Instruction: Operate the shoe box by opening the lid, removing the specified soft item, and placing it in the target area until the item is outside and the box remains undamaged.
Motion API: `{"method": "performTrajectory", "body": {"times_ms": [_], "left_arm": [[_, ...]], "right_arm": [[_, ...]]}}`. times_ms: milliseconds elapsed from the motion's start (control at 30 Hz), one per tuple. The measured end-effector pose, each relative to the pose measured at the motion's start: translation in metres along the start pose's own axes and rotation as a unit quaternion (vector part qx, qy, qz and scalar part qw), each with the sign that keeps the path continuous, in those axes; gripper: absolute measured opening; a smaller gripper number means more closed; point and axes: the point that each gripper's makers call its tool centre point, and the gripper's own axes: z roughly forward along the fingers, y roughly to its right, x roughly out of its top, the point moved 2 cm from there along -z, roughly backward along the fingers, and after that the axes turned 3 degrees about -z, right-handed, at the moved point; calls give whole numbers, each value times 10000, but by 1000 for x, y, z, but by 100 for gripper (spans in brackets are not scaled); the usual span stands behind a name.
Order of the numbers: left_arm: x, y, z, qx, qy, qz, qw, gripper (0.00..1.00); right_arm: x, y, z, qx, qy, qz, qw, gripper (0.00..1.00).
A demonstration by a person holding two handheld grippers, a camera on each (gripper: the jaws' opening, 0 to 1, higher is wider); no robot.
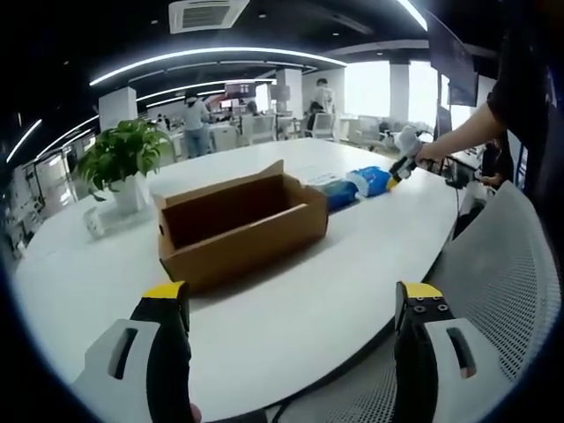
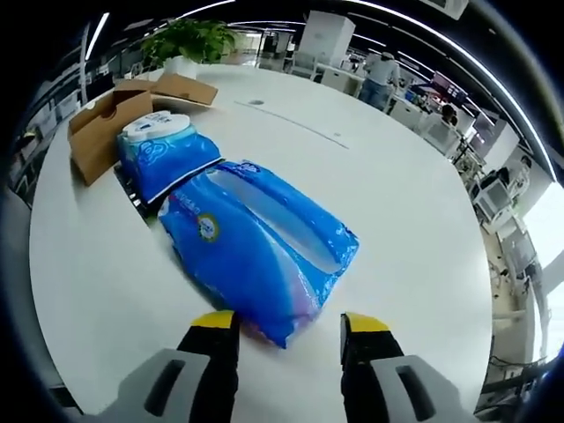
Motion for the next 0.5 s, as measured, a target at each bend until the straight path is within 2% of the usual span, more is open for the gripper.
{"method": "performTrajectory", "body": {"times_ms": [367, 433, 467, 500], "left_arm": [[0, -1, 0, 23, 1, -8, 10000, 96], [0, -1, 0, 21, -6, -10, 10000, 96], [0, -1, 1, 18, -8, -10, 10000, 96], [-1, -1, 1, 12, -12, -8, 10000, 96]], "right_arm": [[6, 4, 4, 93, -20, -156, 9998, 43], [10, 0, 5, 272, 69, -333, 9991, 43], [16, -5, 6, 463, 220, -377, 9980, 45], [17, -6, 6, 496, 209, -379, 9978, 47]]}}
